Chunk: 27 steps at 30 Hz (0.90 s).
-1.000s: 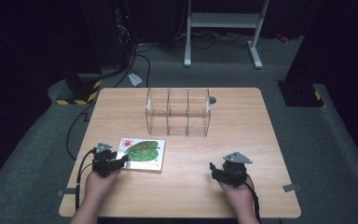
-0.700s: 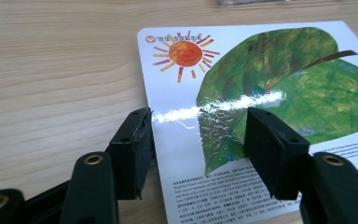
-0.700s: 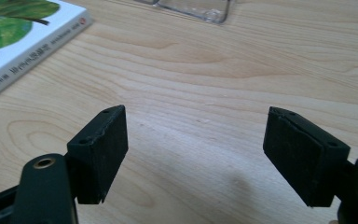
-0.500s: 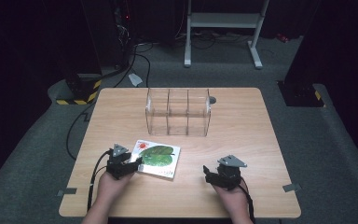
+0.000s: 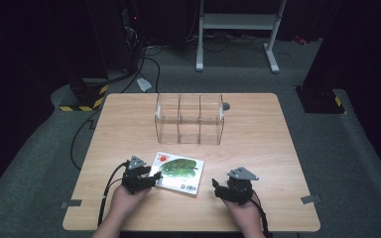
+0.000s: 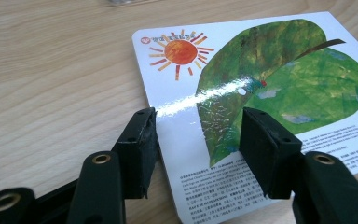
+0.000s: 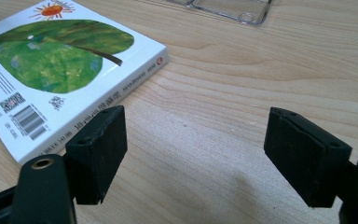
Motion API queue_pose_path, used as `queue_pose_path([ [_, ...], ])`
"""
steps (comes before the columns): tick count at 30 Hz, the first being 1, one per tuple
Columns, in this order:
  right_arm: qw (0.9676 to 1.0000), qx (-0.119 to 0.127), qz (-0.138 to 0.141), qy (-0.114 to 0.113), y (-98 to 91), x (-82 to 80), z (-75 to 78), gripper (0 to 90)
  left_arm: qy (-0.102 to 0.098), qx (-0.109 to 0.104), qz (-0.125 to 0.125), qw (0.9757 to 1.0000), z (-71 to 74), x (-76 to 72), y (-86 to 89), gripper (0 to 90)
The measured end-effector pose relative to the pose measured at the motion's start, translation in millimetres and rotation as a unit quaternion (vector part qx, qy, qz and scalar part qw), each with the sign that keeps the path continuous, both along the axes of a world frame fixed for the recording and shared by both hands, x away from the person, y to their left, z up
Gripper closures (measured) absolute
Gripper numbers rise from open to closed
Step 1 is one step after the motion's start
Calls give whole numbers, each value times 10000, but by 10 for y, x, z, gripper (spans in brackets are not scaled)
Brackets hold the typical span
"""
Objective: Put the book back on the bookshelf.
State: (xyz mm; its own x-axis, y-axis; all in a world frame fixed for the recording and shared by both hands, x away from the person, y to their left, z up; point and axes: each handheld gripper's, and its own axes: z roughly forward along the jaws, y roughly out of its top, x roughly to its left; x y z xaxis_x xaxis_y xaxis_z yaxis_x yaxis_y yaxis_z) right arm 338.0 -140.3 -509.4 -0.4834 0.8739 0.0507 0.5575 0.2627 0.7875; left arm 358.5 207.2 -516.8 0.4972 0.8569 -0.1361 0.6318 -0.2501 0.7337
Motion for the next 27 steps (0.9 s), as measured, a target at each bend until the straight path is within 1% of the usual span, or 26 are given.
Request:
queue_pose_path([
  [2, 10000, 20, 4, 0, -13, -2, 2, 220, 13, -36, -8, 10000, -1, -11, -29, 463],
  [3, 10000, 41, -11, 23, -17, -3, 4, 222, 7, 17, -101, 9999, 4, -23, -58, 463],
  [4, 10000, 41, -11, 23, -17, -3, 4, 222, 7, 17, -101, 9999, 4, -23, -58, 463],
  [5, 10000, 56, -8, 29, -24, -5, 6, 226, 41, -25, -130, 9999, 6, -45, -95, 463],
  [10, 9999, 96, 34, 23, -21, -15, 15, 232, 34, 33, -310, 9995, 12, -82, -142, 466],
  [13, 9999, 83, 45, 49, -4, -24, 15, 232, 15, 51, -362, 9993, 13, -100, -162, 468],
  [17, 9999, 66, 75, 22, 8, -18, 12, 233, 70, -75, -455, 9989, 15, -123, -190, 477],
  [21, 9999, 52, 87, 33, 16, -19, 8, 237, 53, -39, -524, 9986, 15, -147, -222, 477],
  [22, 9999, 27, 119, 27, 17, -16, 1, 238, 85, -96, -544, 9984, 16, -159, -239, 477],
  [24, 9999, 37, 128, 62, 22, -17, -1, 239, 66, -58, -595, 9982, 18, -167, -252, 478],
  [26, 9999, 48, 140, 63, 26, -18, -2, 241, 61, -69, -640, 9979, 22, -180, -272, 483],
  [27, 9998, 41, 156, 69, 28, -17, -4, 242, 73, -122, -674, 9976, 26, -190, -283, 491],
])
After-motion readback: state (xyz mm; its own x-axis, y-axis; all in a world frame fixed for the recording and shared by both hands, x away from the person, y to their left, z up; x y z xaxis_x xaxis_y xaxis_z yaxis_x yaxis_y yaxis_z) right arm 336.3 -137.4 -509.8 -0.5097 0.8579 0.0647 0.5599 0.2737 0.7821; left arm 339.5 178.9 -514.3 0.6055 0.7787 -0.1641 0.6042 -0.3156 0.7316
